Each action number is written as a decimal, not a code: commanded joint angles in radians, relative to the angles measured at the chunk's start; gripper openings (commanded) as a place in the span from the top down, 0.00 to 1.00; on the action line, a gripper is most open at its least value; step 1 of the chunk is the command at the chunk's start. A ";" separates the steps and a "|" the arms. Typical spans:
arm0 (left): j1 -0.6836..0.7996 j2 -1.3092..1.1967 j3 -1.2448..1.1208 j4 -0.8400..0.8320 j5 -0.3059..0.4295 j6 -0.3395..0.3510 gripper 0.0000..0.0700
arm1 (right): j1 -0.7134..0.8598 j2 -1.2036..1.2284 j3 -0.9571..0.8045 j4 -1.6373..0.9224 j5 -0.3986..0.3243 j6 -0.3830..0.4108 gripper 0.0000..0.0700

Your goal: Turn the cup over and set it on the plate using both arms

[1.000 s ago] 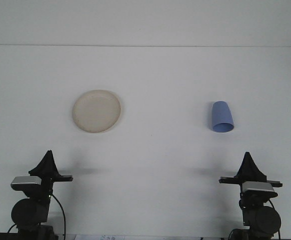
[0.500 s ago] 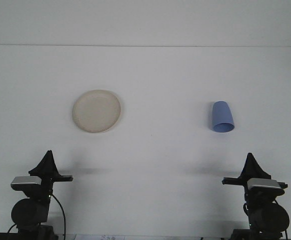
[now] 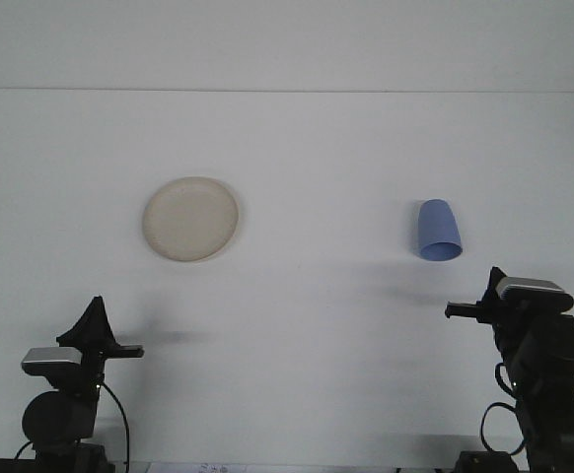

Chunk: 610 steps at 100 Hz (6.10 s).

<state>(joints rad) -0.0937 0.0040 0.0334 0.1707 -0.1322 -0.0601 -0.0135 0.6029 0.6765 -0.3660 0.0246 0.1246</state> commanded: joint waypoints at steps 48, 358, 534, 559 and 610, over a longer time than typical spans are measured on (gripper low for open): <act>0.001 -0.001 -0.019 0.010 0.002 0.015 0.98 | 0.000 0.206 -0.158 0.320 0.055 0.000 0.45; 0.001 -0.001 -0.019 0.010 0.002 0.015 0.98 | 0.716 1.164 0.892 -0.866 -0.125 -0.253 1.00; 0.001 -0.001 -0.019 0.011 0.002 0.015 0.98 | -0.021 0.182 0.266 -0.350 -0.122 -0.097 0.42; 0.001 -0.001 -0.019 0.012 0.002 0.015 0.98 | -0.018 -0.048 0.104 -0.307 -0.123 -0.071 0.71; 0.001 0.211 0.443 -0.345 0.002 -0.039 0.98 | -0.018 -0.089 0.092 -0.284 -0.102 -0.072 1.00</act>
<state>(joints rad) -0.0937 0.1356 0.3691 -0.0860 -0.1322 -0.0731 -0.0326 0.5053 0.7635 -0.6609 -0.0780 0.0422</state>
